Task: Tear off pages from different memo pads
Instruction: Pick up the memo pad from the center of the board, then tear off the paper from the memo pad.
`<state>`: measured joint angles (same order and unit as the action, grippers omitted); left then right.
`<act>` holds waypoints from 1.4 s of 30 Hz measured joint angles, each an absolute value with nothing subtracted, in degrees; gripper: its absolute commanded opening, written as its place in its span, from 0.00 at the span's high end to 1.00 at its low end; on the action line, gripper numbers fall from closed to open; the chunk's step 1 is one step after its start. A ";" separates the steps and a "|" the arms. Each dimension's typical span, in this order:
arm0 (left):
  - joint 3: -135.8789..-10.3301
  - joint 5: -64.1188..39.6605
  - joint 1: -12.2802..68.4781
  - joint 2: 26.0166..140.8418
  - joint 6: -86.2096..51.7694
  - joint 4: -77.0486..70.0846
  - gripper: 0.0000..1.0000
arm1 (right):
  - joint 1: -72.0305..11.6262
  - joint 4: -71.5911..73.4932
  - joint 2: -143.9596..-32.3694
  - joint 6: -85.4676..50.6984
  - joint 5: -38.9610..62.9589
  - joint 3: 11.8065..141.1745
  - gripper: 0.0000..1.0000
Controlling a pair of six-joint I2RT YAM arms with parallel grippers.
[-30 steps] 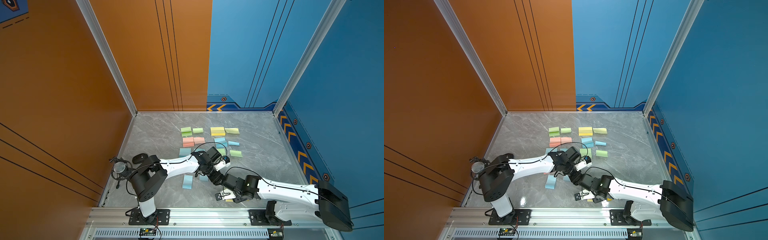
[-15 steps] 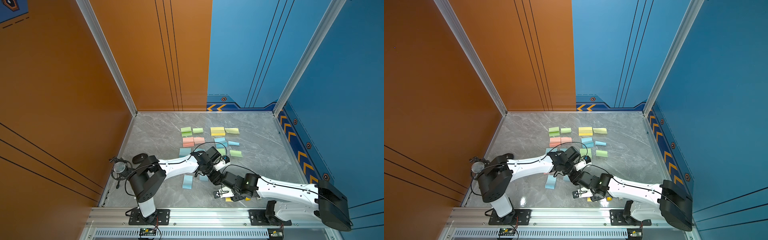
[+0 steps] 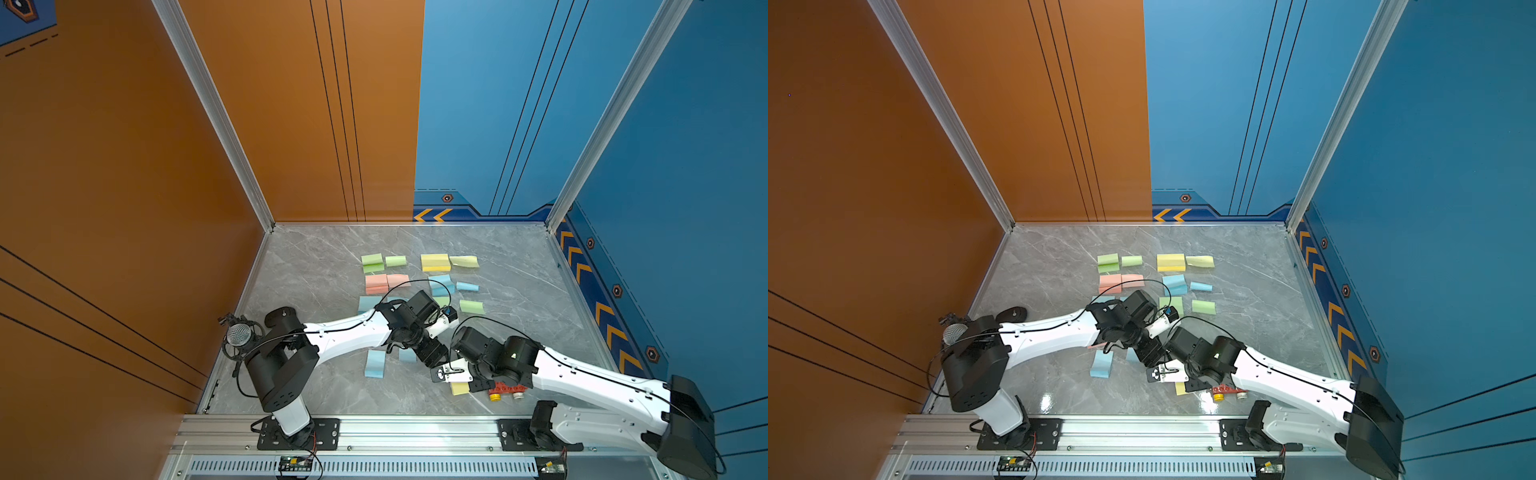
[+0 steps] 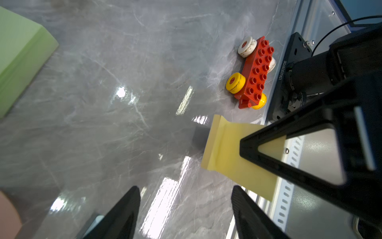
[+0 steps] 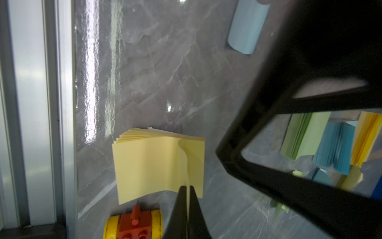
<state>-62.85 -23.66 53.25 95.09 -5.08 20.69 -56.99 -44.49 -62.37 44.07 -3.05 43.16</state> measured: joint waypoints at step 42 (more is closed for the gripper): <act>-48.51 -17.17 62.30 73.89 -13.08 -5.15 0.23 | -50.22 -43.20 -43.79 34.24 4.75 50.68 1.00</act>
